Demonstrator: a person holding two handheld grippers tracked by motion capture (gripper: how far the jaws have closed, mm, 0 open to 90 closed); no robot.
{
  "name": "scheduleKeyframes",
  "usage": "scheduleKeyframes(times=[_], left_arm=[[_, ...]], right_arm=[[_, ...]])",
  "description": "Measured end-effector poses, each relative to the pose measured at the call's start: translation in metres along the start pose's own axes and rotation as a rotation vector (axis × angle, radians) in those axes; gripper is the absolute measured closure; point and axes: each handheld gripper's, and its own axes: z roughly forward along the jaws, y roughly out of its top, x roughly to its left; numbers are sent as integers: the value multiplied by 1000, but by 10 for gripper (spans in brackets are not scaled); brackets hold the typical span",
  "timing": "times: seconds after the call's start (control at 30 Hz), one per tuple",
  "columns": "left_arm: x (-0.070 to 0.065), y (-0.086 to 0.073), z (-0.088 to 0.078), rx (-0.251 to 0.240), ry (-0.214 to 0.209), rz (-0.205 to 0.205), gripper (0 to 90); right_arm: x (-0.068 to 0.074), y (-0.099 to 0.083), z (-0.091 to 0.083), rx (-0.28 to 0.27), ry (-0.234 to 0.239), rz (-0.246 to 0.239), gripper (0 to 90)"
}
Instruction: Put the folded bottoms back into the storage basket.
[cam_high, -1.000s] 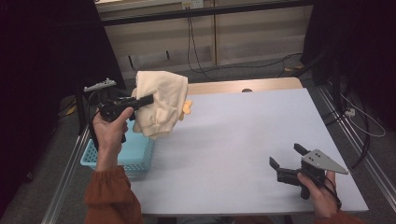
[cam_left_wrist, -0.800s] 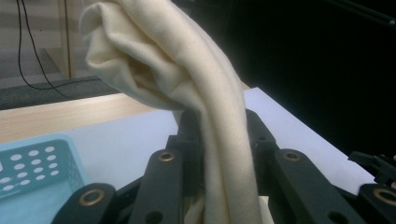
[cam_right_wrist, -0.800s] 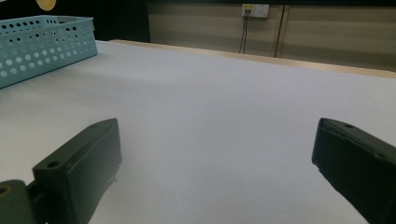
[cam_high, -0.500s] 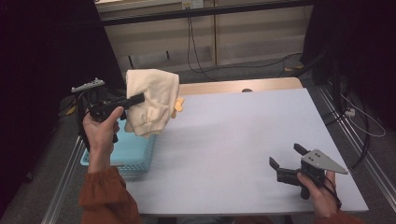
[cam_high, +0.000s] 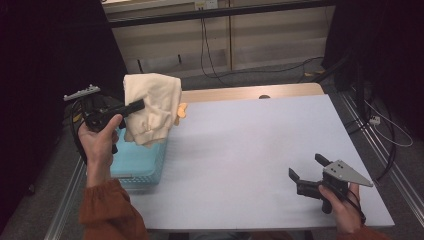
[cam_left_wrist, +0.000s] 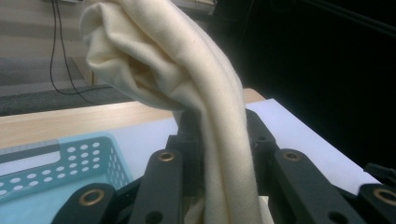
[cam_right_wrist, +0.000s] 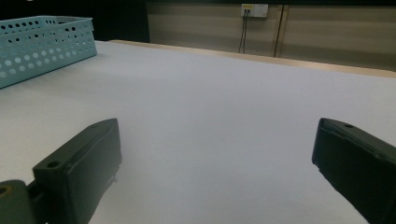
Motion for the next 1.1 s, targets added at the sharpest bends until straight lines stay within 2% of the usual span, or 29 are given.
scheduleKeyframes(times=[0.4,0.67,0.77,1.1], left_arm=[[14,-1,-18,-27,35,-24,729],[24,-3,-23,-13,65,-41,729],[29,-5,-26,-1,95,-46,728],[47,-13,-35,1,113,-105,728]], right_arm=[[0,0,0,0,2,-1,16],[1,0,0,1,3,-3,16],[1,0,1,0,3,-1,16],[1,0,1,0,3,-3,16]])
